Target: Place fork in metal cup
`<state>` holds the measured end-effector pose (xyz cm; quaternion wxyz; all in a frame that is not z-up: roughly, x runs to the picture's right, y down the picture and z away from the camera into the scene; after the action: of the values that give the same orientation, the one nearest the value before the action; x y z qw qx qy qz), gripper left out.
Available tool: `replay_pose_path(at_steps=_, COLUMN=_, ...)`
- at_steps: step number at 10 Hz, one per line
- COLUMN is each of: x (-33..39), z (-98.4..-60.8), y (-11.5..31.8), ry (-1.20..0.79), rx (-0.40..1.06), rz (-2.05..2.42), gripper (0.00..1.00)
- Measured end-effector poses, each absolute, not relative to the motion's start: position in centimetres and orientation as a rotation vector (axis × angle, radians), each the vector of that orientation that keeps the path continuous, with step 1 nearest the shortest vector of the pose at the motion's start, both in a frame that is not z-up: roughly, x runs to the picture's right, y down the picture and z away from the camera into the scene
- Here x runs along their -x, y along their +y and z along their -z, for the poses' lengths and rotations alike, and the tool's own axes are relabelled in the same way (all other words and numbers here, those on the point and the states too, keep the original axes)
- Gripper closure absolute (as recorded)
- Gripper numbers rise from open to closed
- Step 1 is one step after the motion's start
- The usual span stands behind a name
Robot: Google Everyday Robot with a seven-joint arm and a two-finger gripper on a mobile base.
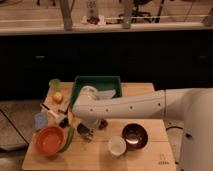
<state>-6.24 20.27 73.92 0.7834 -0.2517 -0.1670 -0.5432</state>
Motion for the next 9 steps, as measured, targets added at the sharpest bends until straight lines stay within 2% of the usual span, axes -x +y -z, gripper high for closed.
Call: replay_pose_path(at_steps=9, x=9.7, z=-71.1, y=19.7, ry=-0.377, rx=0.511, rz=1.328, gripper=1.0)
